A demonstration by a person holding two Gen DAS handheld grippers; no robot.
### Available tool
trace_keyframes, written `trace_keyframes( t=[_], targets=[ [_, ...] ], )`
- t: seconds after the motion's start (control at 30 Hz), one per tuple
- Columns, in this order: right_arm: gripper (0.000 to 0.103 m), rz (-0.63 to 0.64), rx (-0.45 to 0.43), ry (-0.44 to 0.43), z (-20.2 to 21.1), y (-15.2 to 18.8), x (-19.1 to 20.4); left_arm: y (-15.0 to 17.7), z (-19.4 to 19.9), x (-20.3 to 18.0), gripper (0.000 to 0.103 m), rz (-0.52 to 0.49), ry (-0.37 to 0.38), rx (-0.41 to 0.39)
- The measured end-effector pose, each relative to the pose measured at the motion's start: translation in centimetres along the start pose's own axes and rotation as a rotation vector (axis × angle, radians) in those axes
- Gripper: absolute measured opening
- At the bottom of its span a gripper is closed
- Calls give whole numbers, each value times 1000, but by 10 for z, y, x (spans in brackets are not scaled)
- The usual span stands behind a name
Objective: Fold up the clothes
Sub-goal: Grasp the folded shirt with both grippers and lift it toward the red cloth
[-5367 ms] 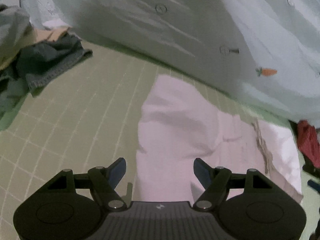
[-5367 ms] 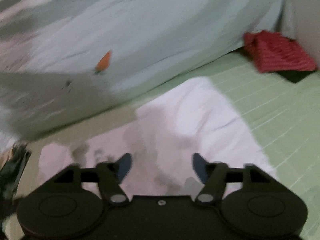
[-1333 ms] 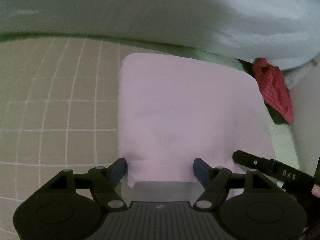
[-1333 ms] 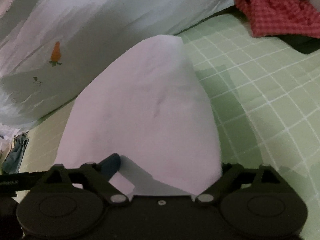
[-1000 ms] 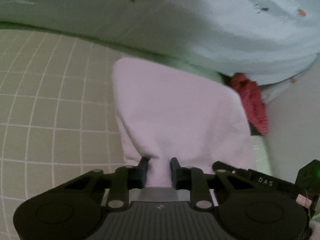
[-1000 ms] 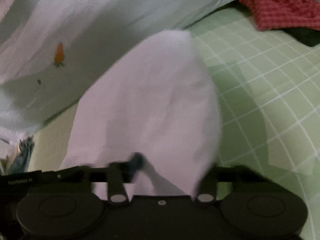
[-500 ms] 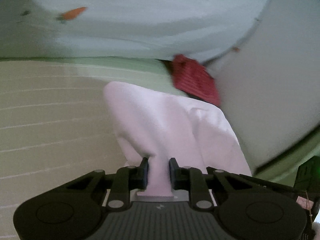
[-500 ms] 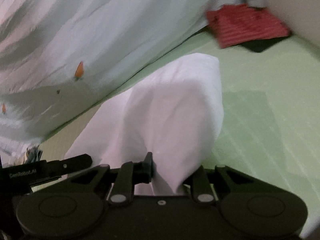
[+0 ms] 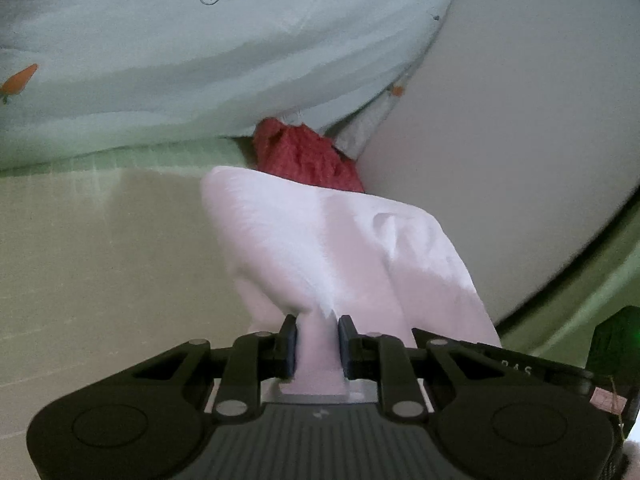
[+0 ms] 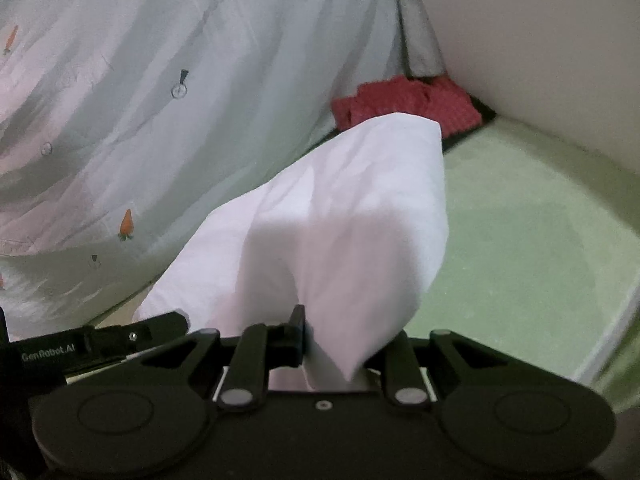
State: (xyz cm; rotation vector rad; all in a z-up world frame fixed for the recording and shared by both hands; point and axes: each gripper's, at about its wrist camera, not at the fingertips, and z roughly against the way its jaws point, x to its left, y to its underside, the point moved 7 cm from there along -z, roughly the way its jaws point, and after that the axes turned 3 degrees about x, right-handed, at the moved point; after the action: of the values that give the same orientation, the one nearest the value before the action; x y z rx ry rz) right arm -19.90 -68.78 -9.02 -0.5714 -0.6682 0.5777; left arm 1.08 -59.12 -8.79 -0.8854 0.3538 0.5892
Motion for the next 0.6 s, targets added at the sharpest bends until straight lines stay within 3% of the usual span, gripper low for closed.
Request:
trace_keyframes(
  t=[0.23, 0.43, 0.6],
  targets=[
    [19, 107, -19, -77, -24, -84, -56, -52, -71, -45, 22, 58, -20, -100],
    [19, 152, -32, -90, -52, -179, -106, -109, -141, -79, 22, 60, -6, -147],
    [19, 240, -57, -72, -85, -256, -137, -167, -206, -85, 22, 47, 17, -181]
  ],
)
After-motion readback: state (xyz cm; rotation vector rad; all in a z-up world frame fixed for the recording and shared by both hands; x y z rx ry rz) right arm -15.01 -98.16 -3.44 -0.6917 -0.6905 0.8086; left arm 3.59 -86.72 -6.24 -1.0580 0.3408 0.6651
